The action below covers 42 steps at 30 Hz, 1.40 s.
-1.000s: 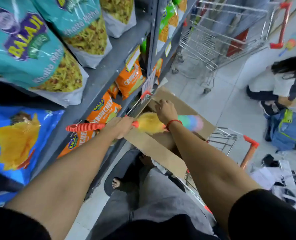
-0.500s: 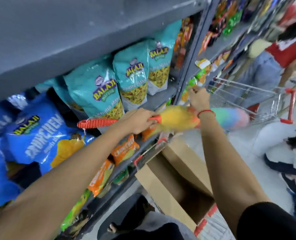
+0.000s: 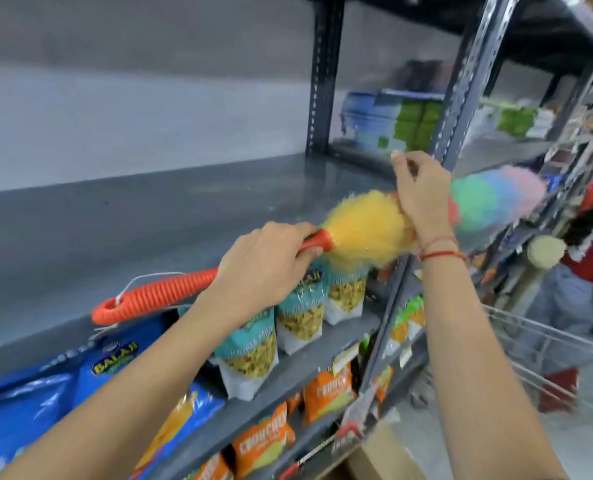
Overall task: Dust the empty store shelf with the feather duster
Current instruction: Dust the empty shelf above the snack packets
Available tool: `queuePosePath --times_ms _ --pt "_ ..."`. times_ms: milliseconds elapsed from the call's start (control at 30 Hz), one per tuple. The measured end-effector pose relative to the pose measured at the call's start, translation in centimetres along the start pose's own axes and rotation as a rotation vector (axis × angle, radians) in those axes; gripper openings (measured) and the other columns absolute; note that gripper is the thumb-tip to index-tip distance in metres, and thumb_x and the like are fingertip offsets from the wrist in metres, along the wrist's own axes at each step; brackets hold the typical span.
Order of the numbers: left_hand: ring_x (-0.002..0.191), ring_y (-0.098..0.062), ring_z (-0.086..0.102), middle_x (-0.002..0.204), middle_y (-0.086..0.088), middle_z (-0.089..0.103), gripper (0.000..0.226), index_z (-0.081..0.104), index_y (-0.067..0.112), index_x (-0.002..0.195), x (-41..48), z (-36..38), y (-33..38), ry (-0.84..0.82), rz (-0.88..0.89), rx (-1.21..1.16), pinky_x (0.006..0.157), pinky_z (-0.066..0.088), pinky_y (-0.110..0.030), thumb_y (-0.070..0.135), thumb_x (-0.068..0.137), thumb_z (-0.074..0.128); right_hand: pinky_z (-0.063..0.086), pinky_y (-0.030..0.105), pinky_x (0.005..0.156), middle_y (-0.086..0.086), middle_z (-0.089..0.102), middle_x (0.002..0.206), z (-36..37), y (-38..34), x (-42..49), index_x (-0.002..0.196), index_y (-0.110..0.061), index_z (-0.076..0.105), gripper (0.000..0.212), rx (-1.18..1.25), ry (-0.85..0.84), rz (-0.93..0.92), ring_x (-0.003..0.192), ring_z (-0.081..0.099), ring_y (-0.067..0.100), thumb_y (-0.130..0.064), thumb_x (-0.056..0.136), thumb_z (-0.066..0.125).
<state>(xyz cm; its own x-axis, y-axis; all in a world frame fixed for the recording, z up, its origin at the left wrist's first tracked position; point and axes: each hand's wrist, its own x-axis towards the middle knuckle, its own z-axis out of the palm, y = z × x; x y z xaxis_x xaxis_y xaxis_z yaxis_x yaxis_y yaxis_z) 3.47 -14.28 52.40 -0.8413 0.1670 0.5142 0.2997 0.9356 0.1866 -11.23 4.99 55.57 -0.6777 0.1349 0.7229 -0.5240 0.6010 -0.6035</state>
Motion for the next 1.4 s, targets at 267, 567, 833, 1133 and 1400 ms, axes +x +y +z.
queuePosePath --times_ms 267,567,833,1133,1400 --pt "0.092 -0.032 0.065 0.094 -0.005 0.070 0.027 0.066 0.032 0.107 -1.5 -5.3 -3.6 -0.135 -0.279 0.031 0.078 0.053 -0.039 0.043 0.092 0.046 0.048 0.044 0.088 0.020 0.070 0.095 4.3 -4.2 0.0 0.095 0.000 0.068 0.033 0.110 -0.068 -0.105 0.090 0.062 0.028 -0.029 0.097 0.052" --pt "0.082 -0.011 0.066 0.081 0.011 0.071 0.020 0.070 0.045 0.095 -3.5 -8.0 -5.9 -0.269 -0.398 -0.089 0.081 0.052 -0.036 0.046 0.090 0.051 0.046 0.038 0.091 0.019 0.069 0.104 6.7 -2.5 -2.0 0.102 -0.001 0.067 0.031 0.108 -0.147 -0.076 0.101 0.060 0.032 -0.028 0.096 0.053" --pt "0.041 -0.006 0.044 0.045 0.005 0.049 0.040 0.066 0.041 0.051 -3.9 -11.4 -8.7 -0.376 -0.460 -0.233 0.046 0.035 -0.015 0.035 0.090 0.058 0.047 0.040 0.089 0.015 0.070 0.101 6.6 -1.5 -3.3 0.100 -0.004 0.067 0.031 0.068 -0.184 -0.043 0.097 0.060 0.030 -0.031 0.096 0.051" --pt "0.056 -0.022 0.053 0.050 -0.002 0.053 0.043 0.074 0.014 0.078 -2.6 -9.7 -9.7 -0.115 -0.611 0.058 0.054 0.036 -0.029 0.044 0.093 0.047 0.042 0.035 0.084 0.015 0.071 0.089 8.1 -2.1 -5.2 0.088 -0.005 0.069 0.037 0.100 -0.296 -0.084 0.094 0.058 0.030 -0.032 0.099 0.046" --pt "0.096 -0.038 0.061 0.105 -0.019 0.064 0.043 0.064 0.006 0.102 1.0 -5.3 -5.3 -0.057 -0.623 0.116 0.079 0.047 -0.038 0.042 0.094 0.040 0.040 0.033 0.064 0.016 0.067 0.080 9.9 -2.9 -5.4 0.076 -0.007 0.060 0.039 0.003 -0.286 -0.087 0.080 0.059 0.033 -0.034 0.099 0.043"
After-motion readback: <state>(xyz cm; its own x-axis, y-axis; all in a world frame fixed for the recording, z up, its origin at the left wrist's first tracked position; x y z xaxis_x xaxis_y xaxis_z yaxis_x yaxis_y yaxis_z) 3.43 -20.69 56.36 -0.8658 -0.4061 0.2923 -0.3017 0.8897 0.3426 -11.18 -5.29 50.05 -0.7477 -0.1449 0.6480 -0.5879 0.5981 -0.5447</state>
